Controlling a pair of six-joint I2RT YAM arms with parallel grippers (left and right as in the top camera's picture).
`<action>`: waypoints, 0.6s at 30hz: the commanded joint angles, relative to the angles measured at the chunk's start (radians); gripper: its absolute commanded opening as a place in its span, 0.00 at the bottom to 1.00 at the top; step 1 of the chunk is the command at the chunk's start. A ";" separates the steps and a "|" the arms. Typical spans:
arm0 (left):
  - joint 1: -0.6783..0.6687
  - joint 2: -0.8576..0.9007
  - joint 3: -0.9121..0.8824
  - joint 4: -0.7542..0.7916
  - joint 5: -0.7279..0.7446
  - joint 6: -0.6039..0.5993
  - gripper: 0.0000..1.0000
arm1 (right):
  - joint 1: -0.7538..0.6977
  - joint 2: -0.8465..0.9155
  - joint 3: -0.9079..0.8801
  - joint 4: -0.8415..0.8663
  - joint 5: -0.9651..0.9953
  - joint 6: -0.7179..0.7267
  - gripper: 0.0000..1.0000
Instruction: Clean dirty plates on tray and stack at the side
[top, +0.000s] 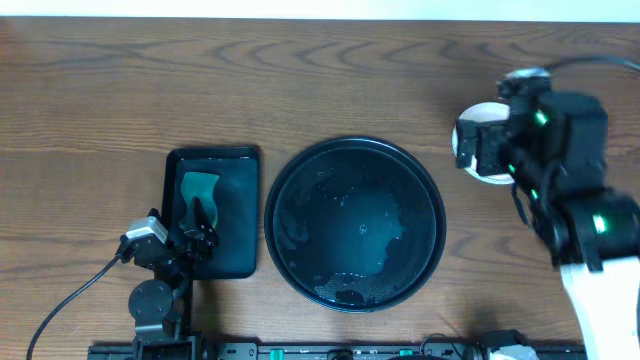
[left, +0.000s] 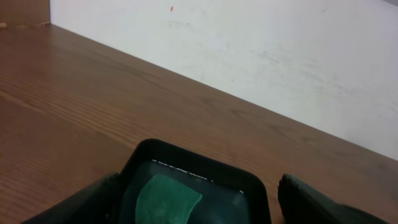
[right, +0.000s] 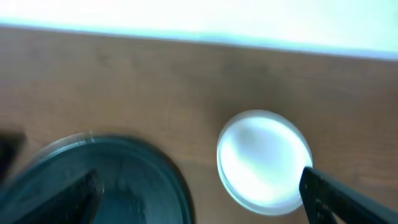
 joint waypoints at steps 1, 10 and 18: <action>0.005 -0.007 -0.010 -0.051 -0.018 -0.002 0.80 | 0.000 -0.168 -0.176 0.144 0.005 0.091 0.99; 0.005 -0.007 -0.010 -0.051 -0.018 -0.002 0.80 | -0.044 -0.671 -0.843 0.771 0.006 0.318 0.99; 0.005 -0.007 -0.010 -0.051 -0.018 -0.002 0.80 | -0.071 -0.949 -1.163 0.999 0.008 0.396 0.99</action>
